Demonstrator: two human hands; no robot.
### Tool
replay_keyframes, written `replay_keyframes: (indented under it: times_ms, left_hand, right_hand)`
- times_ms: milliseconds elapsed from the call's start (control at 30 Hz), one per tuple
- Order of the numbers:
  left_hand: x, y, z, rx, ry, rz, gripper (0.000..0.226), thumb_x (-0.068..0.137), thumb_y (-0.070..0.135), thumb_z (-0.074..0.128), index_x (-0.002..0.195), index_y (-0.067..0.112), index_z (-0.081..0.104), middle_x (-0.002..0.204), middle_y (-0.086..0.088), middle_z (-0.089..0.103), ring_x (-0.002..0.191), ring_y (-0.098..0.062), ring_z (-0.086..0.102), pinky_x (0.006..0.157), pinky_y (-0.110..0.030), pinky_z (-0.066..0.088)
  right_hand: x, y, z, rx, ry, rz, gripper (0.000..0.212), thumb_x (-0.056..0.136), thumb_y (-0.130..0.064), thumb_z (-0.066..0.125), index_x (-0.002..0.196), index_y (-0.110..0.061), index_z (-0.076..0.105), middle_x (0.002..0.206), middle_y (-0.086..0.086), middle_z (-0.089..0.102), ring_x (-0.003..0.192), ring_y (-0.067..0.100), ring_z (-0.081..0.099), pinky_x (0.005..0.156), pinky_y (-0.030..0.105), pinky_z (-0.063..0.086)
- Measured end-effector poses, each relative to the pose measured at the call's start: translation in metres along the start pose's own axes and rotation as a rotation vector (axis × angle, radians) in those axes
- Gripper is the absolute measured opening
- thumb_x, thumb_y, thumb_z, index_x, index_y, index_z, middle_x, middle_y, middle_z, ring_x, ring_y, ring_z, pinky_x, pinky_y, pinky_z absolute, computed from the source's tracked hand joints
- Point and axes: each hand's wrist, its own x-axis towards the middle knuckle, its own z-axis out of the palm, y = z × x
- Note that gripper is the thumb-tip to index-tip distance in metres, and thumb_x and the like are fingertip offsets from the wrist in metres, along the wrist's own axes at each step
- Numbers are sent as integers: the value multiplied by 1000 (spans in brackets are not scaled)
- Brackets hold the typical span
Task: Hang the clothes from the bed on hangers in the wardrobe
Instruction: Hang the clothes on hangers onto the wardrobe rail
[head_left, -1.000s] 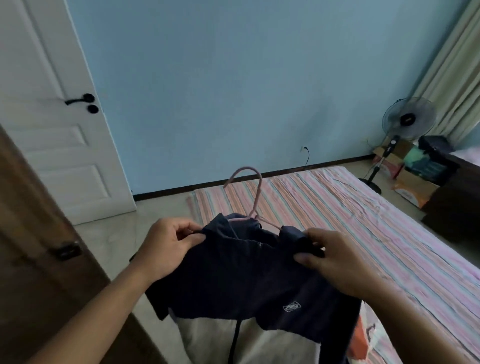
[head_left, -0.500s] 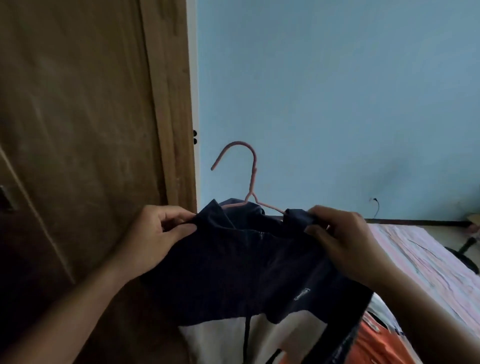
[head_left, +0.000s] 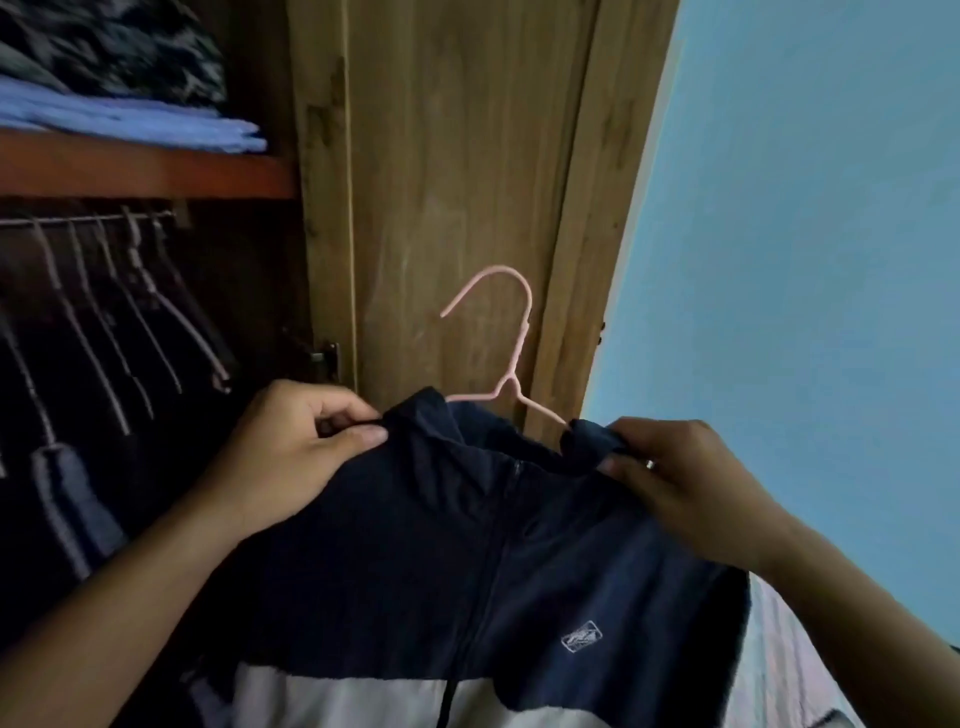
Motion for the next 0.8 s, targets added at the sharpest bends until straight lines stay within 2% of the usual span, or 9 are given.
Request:
replay_keyframes:
  times_ms: [100, 167, 233, 333, 433, 567, 667, 733, 800]
  left_hand:
    - [-18, 0, -20, 95, 93, -53, 16, 84, 14, 74, 80, 30, 75, 75, 19, 71, 73, 0, 65, 68, -22, 47]
    - [-30, -1, -33, 138, 153, -92, 16, 84, 14, 74, 80, 30, 75, 76, 19, 71, 74, 1, 65, 70, -24, 48]
    - [-42, -1, -46, 177, 211, -134, 16, 84, 13, 74, 81, 29, 74, 76, 19, 71, 74, 0, 65, 71, -25, 49]
    - [-61, -5, -67, 216, 296, -191, 19, 83, 13, 75, 79, 31, 72, 78, 18, 70, 75, 0, 65, 71, -23, 48]
    - [-80, -10, -89, 227, 354, -253, 17, 82, 13, 76, 78, 29, 74, 75, 12, 72, 72, -4, 66, 71, -27, 51]
    - [-103, -12, -115, 216, 420, -314, 19, 81, 8, 76, 74, 25, 74, 70, 8, 71, 69, -10, 65, 64, -19, 50]
    - [-117, -11, -137, 216, 418, -364, 20, 81, 8, 76, 68, 24, 74, 68, 6, 71, 68, -13, 65, 65, -26, 48]
    - [-127, -9, -152, 246, 402, -383, 18, 80, 12, 77, 73, 28, 74, 67, 5, 70, 66, -14, 65, 66, -29, 49]
    - [-138, -8, -165, 288, 412, -393, 16, 80, 15, 77, 71, 27, 74, 65, 5, 70, 63, -12, 65, 65, -29, 50]
  right_hand:
    - [23, -4, 16, 45, -40, -114, 13, 90, -28, 54, 78, -34, 55, 68, -20, 57, 63, -2, 50, 62, 19, 41]
    - [39, -10, 27, 77, -63, -180, 10, 90, -27, 54, 89, -27, 64, 75, -16, 63, 68, 4, 56, 65, 30, 46]
    - [53, -19, 36, 107, -96, -246, 15, 90, -27, 53, 96, -24, 66, 82, -10, 68, 76, 14, 63, 68, 35, 49]
    - [73, -39, 50, 145, -144, -346, 18, 90, -26, 52, 99, -22, 66, 86, -10, 69, 80, 7, 64, 72, 32, 48]
    - [92, -60, 65, 226, -205, -390, 11, 94, -21, 55, 95, -29, 63, 84, -16, 66, 82, 2, 63, 72, 27, 47]
    - [113, -85, 86, 314, -308, -425, 12, 98, -13, 59, 101, -23, 67, 93, -9, 70, 91, 8, 66, 81, 38, 53]
    - [128, -105, 103, 336, -341, -444, 11, 97, -19, 57, 102, -17, 66, 94, -2, 70, 91, 12, 66, 82, 46, 52]
    - [136, -120, 113, 351, -351, -470, 10, 95, -21, 56, 99, -18, 65, 91, -1, 69, 89, 13, 66, 79, 45, 52]
    - [144, -135, 123, 377, -359, -488, 11, 96, -13, 59, 92, -21, 64, 85, -3, 68, 84, 10, 65, 74, 40, 52]
